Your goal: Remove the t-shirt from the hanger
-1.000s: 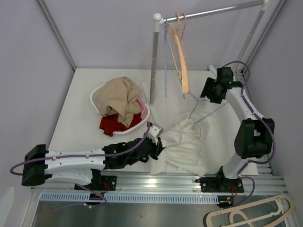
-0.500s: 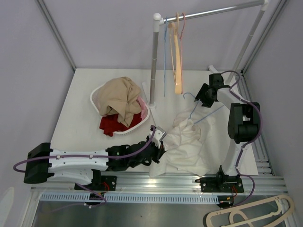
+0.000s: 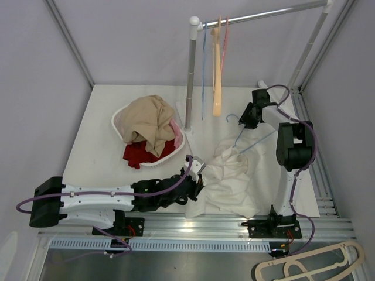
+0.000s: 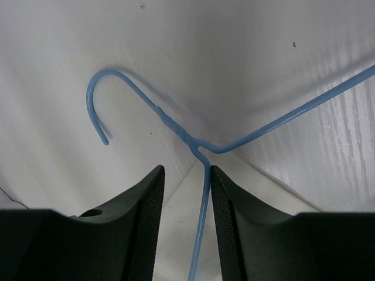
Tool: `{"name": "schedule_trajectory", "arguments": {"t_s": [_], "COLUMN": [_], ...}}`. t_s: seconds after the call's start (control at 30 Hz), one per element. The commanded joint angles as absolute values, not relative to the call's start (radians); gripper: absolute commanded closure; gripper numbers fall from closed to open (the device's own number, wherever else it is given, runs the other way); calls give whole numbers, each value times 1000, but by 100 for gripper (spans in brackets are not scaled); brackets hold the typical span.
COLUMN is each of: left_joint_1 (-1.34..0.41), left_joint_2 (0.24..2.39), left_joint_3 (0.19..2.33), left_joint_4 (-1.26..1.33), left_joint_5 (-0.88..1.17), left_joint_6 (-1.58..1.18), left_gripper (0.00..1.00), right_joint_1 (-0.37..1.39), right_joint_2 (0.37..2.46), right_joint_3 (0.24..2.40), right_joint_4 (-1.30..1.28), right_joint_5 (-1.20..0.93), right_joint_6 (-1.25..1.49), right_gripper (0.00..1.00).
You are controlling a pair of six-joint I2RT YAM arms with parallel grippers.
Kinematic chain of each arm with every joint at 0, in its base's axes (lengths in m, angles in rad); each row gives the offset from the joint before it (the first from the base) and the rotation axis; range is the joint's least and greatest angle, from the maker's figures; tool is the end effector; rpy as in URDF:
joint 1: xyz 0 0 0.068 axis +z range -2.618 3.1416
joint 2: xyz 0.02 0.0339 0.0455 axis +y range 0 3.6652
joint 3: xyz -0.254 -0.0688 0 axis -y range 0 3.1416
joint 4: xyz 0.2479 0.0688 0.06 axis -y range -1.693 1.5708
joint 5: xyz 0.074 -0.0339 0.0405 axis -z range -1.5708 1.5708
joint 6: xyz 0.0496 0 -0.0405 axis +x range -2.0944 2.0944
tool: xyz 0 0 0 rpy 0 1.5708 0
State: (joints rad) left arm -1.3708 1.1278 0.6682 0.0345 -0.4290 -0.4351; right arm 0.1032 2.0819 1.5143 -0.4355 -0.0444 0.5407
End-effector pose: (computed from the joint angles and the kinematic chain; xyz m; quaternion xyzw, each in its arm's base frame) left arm 0.0735 -0.2590 0.2377 0.2673 0.7849 -0.3050 0.4684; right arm 0.4493 0.0487 0.1482 0.2022 0.9382 0.1088 0.2589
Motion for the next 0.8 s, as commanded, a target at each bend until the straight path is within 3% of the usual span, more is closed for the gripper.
{"name": "schedule_trajectory", "arguments": {"t_s": [0.0, 0.07, 0.1, 0.13, 0.2, 0.43, 0.77], "left_joint_1": [-1378, -1378, -1378, -1378, -1378, -1378, -1378], "left_joint_2": [1109, 1101, 1098, 1095, 1089, 1078, 1066], "left_joint_3": [707, 704, 703, 701, 696, 689, 698], "left_joint_4": [52, 48, 48, 46, 43, 38, 8], "left_joint_5": [-465, -472, -479, -483, -488, -494, -505], "left_joint_6": [-417, -416, -414, -413, -411, -413, -426], "left_gripper": [99, 99, 99, 99, 99, 99, 98], "right_joint_1": [120, 123, 127, 129, 135, 149, 265], "right_joint_2": [2127, 2140, 2147, 2149, 2154, 2142, 1745], "right_joint_3": [1597, 1606, 1611, 1611, 1614, 1623, 1324], "right_joint_4": [-433, -431, -430, -428, -428, -424, -173], "right_joint_5": [-17, -14, -9, -5, -2, 60, 494], "right_joint_6": [529, 529, 529, 529, 529, 514, 508], "right_gripper": [58, 60, 66, 83, 100, 100, 100]}}
